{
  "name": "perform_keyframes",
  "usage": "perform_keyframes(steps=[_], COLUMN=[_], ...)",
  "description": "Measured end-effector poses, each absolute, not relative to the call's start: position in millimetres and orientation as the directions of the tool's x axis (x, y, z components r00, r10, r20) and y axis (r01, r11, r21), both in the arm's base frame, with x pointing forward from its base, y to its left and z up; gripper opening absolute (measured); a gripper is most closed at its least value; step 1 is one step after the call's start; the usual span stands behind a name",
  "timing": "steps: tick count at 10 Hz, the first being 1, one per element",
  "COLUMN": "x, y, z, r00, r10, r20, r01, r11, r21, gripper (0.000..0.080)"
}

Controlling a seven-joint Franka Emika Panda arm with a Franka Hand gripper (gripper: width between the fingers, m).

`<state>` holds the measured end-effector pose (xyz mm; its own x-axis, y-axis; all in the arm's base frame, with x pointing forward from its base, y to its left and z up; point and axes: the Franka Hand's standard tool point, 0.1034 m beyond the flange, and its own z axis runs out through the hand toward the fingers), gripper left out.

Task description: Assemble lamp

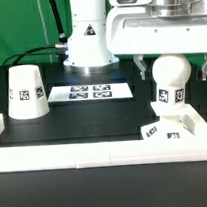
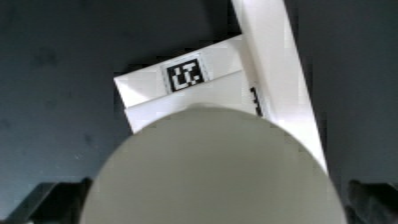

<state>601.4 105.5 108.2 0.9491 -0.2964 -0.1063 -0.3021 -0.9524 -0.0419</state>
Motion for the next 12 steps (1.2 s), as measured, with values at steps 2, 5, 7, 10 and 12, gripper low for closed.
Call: perform_keyframes(steps=[2, 5, 7, 10, 12], x=[601.4, 601.4, 604.5, 606.4, 606.3], y=[104.8, 104.5, 106.8, 105.7, 106.4], z=[108.1, 108.0, 110.8, 112.3, 112.3], r00=[0.98, 0.992, 0.964, 0.869, 0.775], r10=[-0.172, 0.094, 0.259, 0.493, 0.631], r20=[-0.1, -0.082, -0.065, -0.047, -0.037], r01=[-0.178, 0.09, 0.255, 0.49, 0.628], r11=[-0.982, -0.994, -0.965, -0.869, -0.775], r21=[-0.055, -0.061, -0.059, -0.067, -0.069], gripper=[0.0698, 0.0698, 0.0698, 0.0698, 0.0698])
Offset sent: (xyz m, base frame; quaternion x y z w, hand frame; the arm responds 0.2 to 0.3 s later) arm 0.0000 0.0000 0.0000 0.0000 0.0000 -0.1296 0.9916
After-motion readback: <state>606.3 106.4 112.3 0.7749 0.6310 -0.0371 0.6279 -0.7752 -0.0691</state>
